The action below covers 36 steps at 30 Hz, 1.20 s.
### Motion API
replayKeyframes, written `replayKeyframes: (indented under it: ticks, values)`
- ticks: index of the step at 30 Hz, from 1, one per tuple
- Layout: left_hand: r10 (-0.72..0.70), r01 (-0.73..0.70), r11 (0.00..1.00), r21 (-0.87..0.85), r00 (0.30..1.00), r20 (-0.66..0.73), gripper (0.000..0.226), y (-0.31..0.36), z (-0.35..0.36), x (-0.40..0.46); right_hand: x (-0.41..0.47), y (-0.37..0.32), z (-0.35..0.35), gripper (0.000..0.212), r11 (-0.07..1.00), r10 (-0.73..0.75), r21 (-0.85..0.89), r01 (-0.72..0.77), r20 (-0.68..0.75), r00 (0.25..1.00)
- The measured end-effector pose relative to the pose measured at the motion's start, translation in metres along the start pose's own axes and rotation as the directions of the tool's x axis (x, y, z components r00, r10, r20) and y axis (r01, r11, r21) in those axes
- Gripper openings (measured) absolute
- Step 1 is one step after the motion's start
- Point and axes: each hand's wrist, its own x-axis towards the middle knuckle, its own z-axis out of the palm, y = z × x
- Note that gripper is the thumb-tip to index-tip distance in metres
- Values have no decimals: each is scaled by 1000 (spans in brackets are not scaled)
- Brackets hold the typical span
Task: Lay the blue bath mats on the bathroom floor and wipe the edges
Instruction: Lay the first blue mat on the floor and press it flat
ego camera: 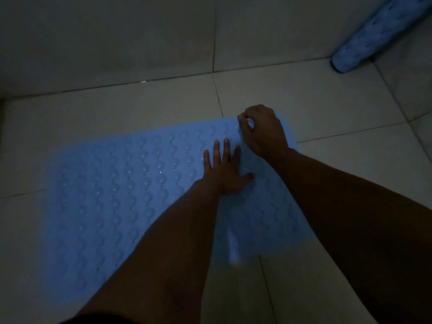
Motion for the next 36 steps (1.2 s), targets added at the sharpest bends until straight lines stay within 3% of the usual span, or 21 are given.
replayKeyframes:
  ticks: [2,4,8,11,15,18,29,33,36]
  values:
    - [16,-23,992,-123,998,-53,75,-3,-18,-7,0,-18,-9,33,1000,13,-23,-12,31,999]
    - [11,-64,972,-224,973,-230,56,-10,-28,-21,-1,-35,-12,30,999,5,-43,-3,59,998]
    - [-85,33,991,-128,901,-426,51,-40,-27,-56,-19,-63,5,31,1000,19,-10,-17,159,987]
    - [-167,134,985,-107,887,-431,61,-68,-34,-75,-49,-75,33,45,997,-73,27,70,143,987]
    - [-215,212,975,-60,853,-475,53,-103,-38,-88,-85,-78,81,71,984,-39,-145,104,391,920]
    - [-205,225,974,-14,857,-472,54,-114,-38,-89,-101,-73,97,86,955,-60,-253,155,347,936]
    - [-239,262,965,-20,841,-485,59,-124,-40,-70,-103,-68,106,87,956,-58,-259,137,292,955]
    - [-267,292,956,-15,849,-455,57,-128,-43,-76,-101,-71,104,86,955,-34,-268,126,323,946]
    - [-282,310,951,-10,849,-446,56,-126,-48,-84,-93,-78,96,88,952,34,-290,101,426,904]
